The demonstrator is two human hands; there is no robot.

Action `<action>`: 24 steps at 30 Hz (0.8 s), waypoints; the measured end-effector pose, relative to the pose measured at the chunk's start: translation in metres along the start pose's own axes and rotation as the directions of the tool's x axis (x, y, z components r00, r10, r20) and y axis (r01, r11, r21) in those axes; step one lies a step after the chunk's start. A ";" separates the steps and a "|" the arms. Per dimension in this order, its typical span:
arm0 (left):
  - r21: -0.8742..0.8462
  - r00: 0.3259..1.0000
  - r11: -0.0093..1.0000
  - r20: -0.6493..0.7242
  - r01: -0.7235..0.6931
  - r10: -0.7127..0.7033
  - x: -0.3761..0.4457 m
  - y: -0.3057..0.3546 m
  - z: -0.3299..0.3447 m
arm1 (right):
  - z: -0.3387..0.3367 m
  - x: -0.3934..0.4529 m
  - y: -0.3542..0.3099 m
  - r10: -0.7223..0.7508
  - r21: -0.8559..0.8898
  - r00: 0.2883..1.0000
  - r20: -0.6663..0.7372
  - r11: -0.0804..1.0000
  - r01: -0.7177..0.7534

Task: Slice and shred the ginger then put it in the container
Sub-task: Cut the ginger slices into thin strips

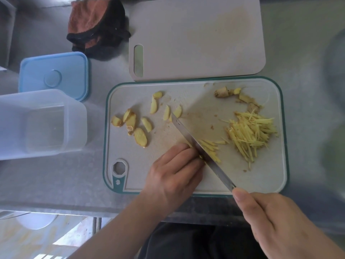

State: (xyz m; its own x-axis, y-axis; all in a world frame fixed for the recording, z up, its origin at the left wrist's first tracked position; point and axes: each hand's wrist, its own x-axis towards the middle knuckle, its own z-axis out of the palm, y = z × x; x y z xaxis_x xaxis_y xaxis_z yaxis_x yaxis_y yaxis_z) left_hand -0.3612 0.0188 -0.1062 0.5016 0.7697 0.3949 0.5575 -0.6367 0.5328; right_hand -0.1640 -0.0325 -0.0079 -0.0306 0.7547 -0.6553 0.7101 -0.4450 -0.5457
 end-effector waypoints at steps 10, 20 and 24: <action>0.013 1.000 1.000 -0.013 0.008 -0.008 0.001 0.001 0.000 | 0.002 0.012 0.007 -0.058 -0.035 0.995 -0.076 0.998 0.056; 0.021 1.000 1.000 -0.026 0.000 0.001 -0.001 0.002 -0.001 | 0.002 -0.003 0.001 -0.049 0.051 0.998 -0.032 0.997 0.050; 0.007 1.000 1.000 -0.026 0.001 -0.001 0.001 0.002 0.000 | 0.009 0.006 0.003 -0.049 -0.005 0.998 -0.035 0.999 0.049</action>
State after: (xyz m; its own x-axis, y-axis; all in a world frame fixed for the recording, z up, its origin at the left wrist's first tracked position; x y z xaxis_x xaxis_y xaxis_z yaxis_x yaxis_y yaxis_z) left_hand -0.3596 0.0185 -0.1047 0.4834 0.7715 0.4138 0.5626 -0.6359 0.5283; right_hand -0.1681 -0.0335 -0.0186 -0.0405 0.7920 -0.6092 0.7110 -0.4055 -0.5745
